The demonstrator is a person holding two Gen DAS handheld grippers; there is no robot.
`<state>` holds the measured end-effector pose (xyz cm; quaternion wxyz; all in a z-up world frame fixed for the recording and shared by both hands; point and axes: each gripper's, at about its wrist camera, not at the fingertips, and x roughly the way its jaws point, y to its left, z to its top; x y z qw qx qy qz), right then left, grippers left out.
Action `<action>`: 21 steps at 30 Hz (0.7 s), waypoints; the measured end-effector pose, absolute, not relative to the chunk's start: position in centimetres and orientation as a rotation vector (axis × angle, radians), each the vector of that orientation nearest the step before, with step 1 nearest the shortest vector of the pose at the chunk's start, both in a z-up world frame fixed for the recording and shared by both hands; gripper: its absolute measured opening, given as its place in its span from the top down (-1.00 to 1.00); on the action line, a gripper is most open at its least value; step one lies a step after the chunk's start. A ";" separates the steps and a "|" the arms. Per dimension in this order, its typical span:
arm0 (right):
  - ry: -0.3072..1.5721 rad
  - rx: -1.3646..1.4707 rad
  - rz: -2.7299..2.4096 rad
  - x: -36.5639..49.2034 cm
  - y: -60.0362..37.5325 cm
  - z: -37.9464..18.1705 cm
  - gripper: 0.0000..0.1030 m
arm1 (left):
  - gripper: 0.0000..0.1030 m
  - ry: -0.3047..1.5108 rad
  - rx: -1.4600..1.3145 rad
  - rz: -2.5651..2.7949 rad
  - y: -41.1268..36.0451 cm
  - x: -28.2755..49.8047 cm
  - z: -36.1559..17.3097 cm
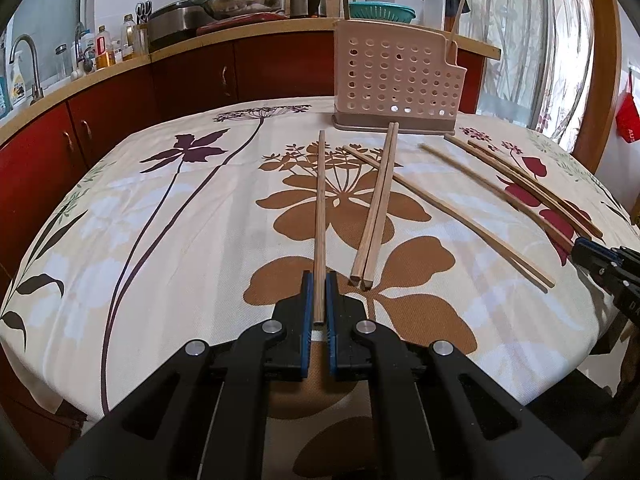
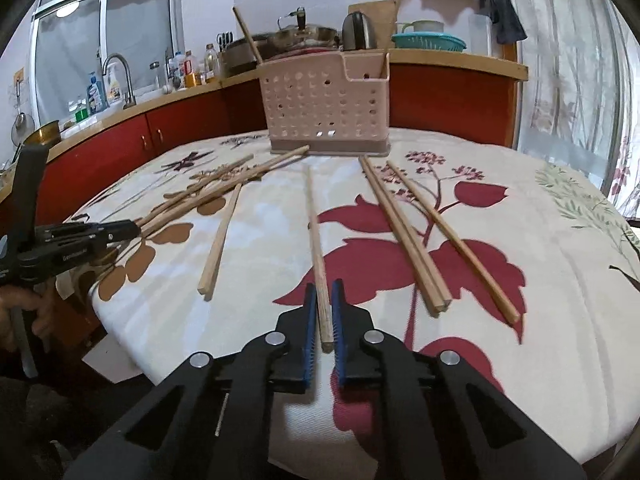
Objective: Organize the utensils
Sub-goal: 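Lower the left tool onto a chopstick while the right tool grasps another chopstick, then carry both held chopsticks up above the beige utensil holder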
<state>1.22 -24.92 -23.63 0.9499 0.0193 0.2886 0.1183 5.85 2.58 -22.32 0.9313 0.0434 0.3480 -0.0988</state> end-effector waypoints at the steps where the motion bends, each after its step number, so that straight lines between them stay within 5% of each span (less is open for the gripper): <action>1: 0.573 0.036 0.233 1.0 -25.0 -23.3 0.87 | 0.87 0.708 0.088 -0.199 2.5 5.8 -22.2; 21: 0.376 0.034 0.184 -0.4 -26.4 -15.4 0.87 | 0.87 0.495 0.035 -0.181 3.2 3.6 -15.0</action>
